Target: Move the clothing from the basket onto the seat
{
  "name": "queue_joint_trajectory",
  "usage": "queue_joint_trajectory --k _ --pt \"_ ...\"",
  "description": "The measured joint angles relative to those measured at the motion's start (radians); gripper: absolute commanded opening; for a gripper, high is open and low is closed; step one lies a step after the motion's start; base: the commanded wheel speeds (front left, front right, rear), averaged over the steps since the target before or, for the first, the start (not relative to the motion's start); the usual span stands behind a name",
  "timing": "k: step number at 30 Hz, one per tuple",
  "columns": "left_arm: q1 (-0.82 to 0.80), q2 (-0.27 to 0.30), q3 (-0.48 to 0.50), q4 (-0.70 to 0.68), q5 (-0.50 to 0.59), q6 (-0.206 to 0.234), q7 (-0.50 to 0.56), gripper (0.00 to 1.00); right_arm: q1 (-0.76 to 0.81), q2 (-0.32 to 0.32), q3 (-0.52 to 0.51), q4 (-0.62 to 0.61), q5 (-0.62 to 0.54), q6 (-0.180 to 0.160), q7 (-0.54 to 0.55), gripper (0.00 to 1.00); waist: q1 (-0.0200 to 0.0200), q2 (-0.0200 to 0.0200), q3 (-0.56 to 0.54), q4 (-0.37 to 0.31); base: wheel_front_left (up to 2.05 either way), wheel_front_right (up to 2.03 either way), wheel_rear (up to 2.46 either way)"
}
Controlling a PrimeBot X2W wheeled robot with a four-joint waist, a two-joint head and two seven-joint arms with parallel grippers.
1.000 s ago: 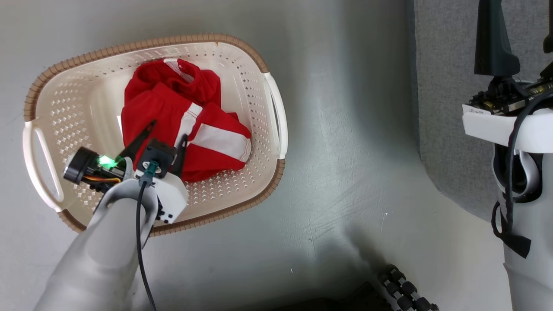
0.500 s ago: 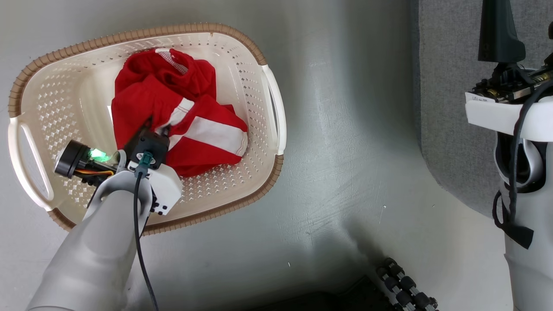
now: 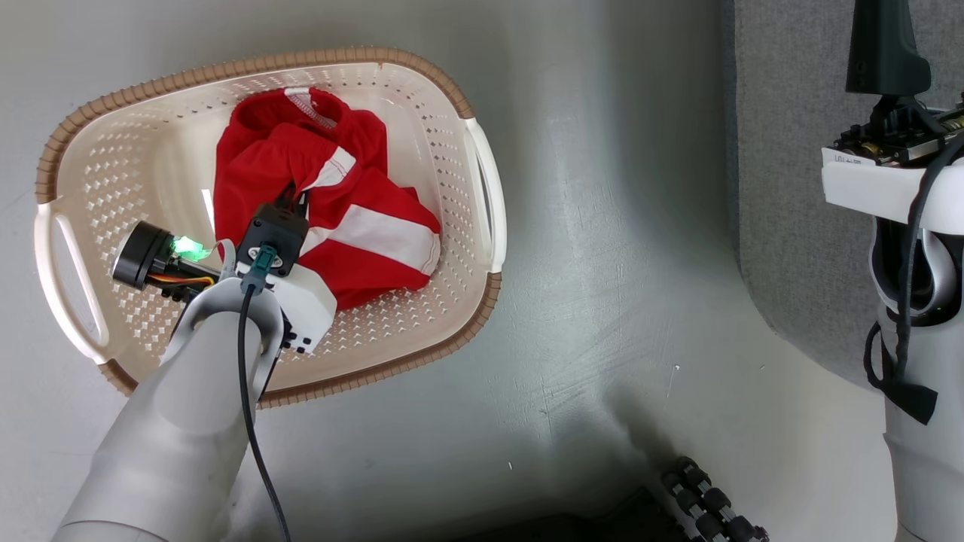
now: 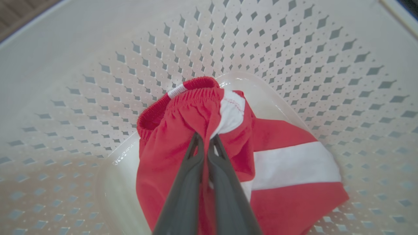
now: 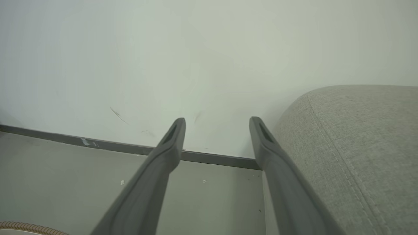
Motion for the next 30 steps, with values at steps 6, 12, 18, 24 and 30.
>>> queue_joint_trajectory --k 6,12,18,24,30 --pt "0.0 -0.007 0.018 -0.038 -0.02 -0.002 -0.005 0.0 -0.009 0.0 0.002 0.005 0.0 0.0 0.0 1.0 0.0 0.0 -0.016 0.013 0.0 0.0 0.0" --pt "0.003 -0.014 0.04 -0.103 -0.039 -0.002 -0.007 0.0 -0.02 -0.001 0.002 0.017 -0.002 0.0 0.0 1.0 0.0 0.0 -0.04 0.028 0.0 0.0 0.0" --pt "0.023 -0.014 0.066 -0.231 -0.063 -0.002 -0.009 0.0 -0.02 -0.003 0.011 0.04 -0.017 0.0 0.0 1.0 0.0 0.0 -0.076 0.049 0.0 0.0 0.0" --pt "0.06 -0.008 0.107 -0.326 -0.086 -0.001 -0.009 0.0 -0.018 -0.004 0.019 0.064 -0.019 0.0 -0.001 1.0 0.0 0.0 -0.116 0.066 0.0 0.0 0.0" --pt "0.083 0.009 0.127 -0.413 -0.089 -0.001 -0.009 0.0 -0.017 -0.005 0.019 0.074 -0.019 0.0 -0.001 1.0 0.0 0.0 -0.165 0.081 0.0 0.0 0.0"
